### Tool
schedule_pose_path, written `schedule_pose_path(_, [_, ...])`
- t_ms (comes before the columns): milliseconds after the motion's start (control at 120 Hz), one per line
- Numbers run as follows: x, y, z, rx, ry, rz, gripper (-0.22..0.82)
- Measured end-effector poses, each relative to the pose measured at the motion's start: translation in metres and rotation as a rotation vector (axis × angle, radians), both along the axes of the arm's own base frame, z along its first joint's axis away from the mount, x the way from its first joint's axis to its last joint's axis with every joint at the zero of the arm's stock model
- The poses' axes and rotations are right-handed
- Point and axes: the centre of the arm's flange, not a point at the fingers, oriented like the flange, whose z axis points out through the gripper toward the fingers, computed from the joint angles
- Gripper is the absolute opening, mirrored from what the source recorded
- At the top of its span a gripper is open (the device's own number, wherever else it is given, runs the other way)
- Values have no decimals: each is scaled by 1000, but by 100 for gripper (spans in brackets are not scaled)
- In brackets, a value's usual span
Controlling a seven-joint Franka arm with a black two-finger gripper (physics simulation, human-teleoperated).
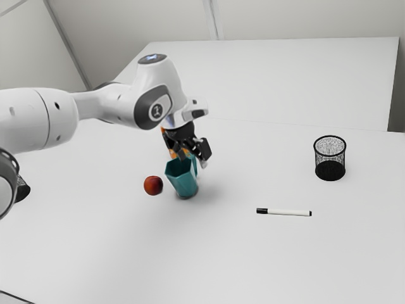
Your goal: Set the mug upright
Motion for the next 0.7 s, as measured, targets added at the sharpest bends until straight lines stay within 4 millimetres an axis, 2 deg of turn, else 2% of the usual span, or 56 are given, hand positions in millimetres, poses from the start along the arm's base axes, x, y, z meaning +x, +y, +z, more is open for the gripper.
schedule_pose_path(108, [-6,0,35,-30,-41,18,55])
schedule_pose_path(200, [-5,8,71,-54,-68,41,57])
schedule_pose_path(258, [-2,23,87,-73,-67,70,58])
schedule_pose_path(367, [4,63,119,-97,-69,125,59])
schedule_pose_path(425, [4,73,135,-100,-68,131,59])
schedule_pose_path(700, [-26,65,179,-68,-54,60,60])
